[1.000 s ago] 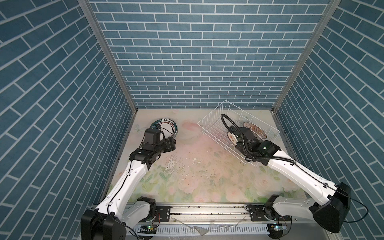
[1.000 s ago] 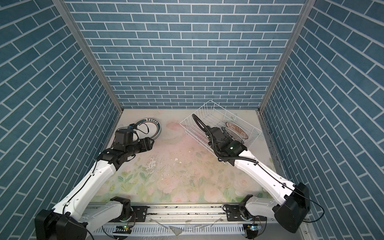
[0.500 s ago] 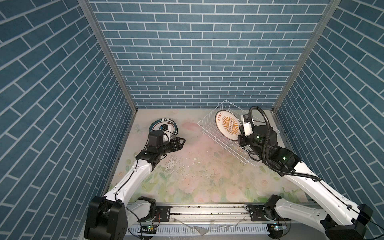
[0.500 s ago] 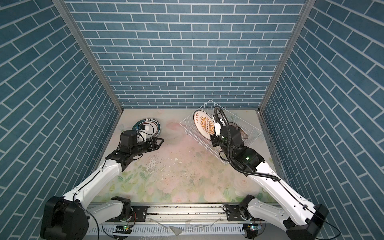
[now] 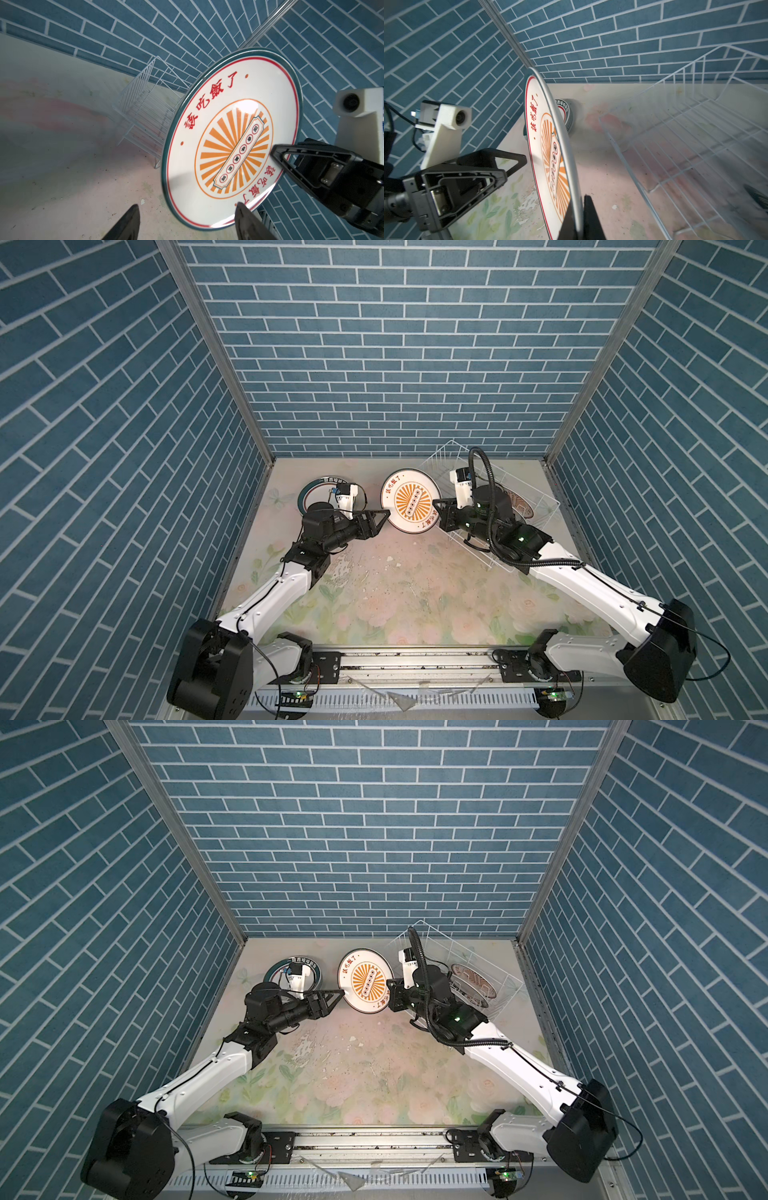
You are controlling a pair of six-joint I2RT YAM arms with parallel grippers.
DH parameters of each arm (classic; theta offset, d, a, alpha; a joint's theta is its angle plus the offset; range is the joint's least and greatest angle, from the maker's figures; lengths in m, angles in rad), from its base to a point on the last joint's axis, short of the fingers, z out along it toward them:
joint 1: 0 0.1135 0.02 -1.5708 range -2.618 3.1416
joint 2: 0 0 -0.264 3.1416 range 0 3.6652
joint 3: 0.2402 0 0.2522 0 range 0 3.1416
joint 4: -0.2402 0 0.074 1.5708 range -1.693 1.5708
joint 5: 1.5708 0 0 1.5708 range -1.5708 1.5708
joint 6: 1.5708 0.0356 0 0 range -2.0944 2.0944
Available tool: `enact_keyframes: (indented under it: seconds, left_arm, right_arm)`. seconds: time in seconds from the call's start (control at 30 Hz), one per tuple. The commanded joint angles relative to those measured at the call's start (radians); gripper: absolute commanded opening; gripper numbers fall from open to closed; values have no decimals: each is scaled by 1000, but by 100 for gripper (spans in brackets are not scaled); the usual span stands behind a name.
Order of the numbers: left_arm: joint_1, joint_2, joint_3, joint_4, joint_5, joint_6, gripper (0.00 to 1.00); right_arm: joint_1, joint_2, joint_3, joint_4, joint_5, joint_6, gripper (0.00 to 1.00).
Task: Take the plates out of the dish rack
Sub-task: 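Close the left gripper on the plate rim while right holds it, then carry the plate beside the stack with the left gripper while right returns to the rack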
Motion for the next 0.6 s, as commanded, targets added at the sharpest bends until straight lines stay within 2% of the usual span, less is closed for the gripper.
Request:
enact_keyframes:
  seconds: [0.0, 0.07, 0.1, 0.23, 0.33, 0.5, 0.57]
  left_arm:
    - [-4, 13, -21, 73, 20, -20, 72]
    - [-3, 22, -21, 77, 20, -17, 71]
    - [-3, 28, -21, 85, 25, -18, 66]
    - [-4, 20, -32, 118, 51, -31, 34]
    - [-3, 4, -50, 121, 64, -35, 20]
    - [-2, -24, -77, 93, 82, -40, 0]
    - [1, -48, -84, 47, 66, -37, 0]
  right_arm:
    - [-8, 21, -43, 181, -158, 148, 0]
    - [-15, 40, -60, 241, -224, 195, 0]
    - [-20, 47, -70, 272, -254, 219, 0]
    - [-40, 68, -94, 322, -326, 262, 0]
    - [-52, 81, -105, 325, -349, 264, 0]
    - [-69, 95, -110, 330, -395, 250, 19]
    - [-81, 92, -106, 304, -400, 230, 29]
